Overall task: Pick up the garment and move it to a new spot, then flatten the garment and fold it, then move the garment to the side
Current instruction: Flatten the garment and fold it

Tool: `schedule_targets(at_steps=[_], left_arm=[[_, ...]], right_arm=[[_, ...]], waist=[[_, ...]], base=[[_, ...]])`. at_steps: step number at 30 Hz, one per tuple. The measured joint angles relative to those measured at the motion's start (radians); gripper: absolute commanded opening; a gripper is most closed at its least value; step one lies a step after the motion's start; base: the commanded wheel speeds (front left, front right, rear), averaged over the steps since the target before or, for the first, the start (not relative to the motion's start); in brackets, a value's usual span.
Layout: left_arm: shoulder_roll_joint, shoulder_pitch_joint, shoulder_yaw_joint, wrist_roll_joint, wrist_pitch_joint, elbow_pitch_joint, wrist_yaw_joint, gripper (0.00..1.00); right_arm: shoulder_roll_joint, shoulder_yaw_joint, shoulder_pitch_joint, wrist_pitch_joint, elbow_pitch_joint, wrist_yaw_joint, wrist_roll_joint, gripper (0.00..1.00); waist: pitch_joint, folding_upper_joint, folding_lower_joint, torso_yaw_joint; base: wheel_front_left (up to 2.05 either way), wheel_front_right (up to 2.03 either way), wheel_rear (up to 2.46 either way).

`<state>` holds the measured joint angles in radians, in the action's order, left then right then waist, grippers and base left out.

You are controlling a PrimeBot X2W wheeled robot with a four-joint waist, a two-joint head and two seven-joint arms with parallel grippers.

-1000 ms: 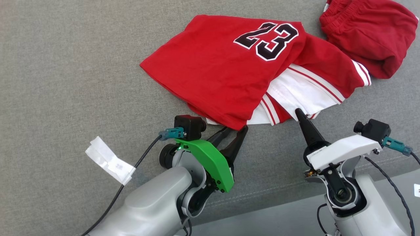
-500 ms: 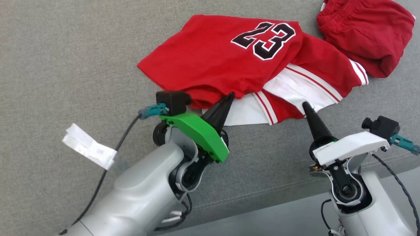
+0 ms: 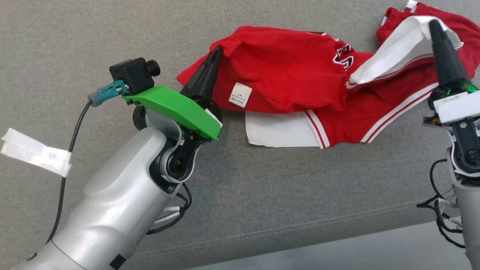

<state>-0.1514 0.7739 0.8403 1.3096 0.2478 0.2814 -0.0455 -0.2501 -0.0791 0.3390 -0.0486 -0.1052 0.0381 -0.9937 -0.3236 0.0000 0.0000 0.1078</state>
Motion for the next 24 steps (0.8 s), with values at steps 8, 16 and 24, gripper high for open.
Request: schedule_targets(at_steps=[8, 16, 24], left_arm=[[-0.016, -0.007, -0.066, 0.034, 0.001, -0.025, 0.000, 0.00], [-0.072, -0.016, -0.170, 0.049, 0.001, -0.043, -0.012, 0.00], [-0.092, 0.024, -0.182, 0.067, -0.020, 0.015, -0.013, 0.00]], right_arm=[[-0.055, 0.025, 0.089, -0.077, -0.056, 0.026, -0.002, 0.00], [-0.094, 0.077, 0.187, -0.146, -0.050, 0.070, -0.032, 0.00], [-0.029, 0.040, 0.336, -0.208, 0.072, 0.087, -0.053, 0.00]], waist=[[0.028, 0.0000, 0.0000, -0.057], [0.057, 0.0000, 0.0000, -0.118], [0.077, 0.0000, 0.0000, -0.183]], base=[[0.00, 0.00, 0.00], [0.00, 0.00, 0.00], [0.00, 0.00, 0.00]])
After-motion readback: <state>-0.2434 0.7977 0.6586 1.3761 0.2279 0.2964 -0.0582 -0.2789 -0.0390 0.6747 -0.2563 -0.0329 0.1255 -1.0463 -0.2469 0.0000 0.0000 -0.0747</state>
